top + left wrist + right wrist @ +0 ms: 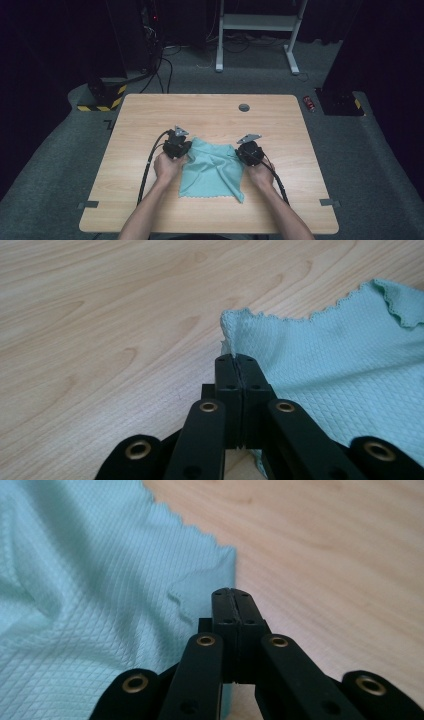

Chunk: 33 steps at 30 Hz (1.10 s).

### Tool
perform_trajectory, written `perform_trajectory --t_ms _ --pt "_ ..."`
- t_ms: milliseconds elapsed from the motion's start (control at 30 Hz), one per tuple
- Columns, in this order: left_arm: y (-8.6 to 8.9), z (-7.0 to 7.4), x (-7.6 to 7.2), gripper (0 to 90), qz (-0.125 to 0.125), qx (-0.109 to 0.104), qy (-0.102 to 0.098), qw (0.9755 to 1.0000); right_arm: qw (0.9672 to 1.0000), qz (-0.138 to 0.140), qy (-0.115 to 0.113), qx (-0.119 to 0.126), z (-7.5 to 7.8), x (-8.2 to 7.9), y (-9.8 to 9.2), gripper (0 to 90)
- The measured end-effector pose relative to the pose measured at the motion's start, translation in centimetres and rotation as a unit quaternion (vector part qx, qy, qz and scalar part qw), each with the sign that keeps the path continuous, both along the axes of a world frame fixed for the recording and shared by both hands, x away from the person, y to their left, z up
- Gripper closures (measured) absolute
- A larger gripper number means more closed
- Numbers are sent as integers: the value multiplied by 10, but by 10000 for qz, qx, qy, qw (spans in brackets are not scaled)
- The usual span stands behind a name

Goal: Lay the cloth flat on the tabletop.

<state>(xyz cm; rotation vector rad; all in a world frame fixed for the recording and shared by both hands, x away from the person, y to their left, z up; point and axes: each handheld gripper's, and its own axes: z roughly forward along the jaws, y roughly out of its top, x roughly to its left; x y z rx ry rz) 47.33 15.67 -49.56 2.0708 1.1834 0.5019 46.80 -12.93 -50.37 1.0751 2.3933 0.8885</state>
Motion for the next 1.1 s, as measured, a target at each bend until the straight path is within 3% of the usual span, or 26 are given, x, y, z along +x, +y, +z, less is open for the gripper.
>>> perform_trajectory --t_ms 100,200,333,500,600,700,833,1100 --pt "0 1 4 891 49 2 -2 10000 9997 -175 -17 190 7 3 -7 900" --pt "-2 0 9 891 93 53 33 9999 9996 -263 18 129 5 8 -10 900" --pt "-2 -7 12 886 146 89 139 9998 9996 -113 -8 273 7 5 -10 890" --pt "2 -8 9 843 179 30 89 9998 9993 153 -40 337 7 1 -2 702" --pt "5 -7 7 775 176 -79 133 9997 9994 194 84 275 1 3 3 655" --pt "5 -8 4 697 239 -34 129 9996 9996 166 171 135 -6 5 6 690" --pt "6 -10 5 617 324 7 190 9993 9998 109 155 36 -7 7 3 886" --pt "12 -10 4 578 416 58 160 9990 9994 -233 20 253 8 14 -12 873"
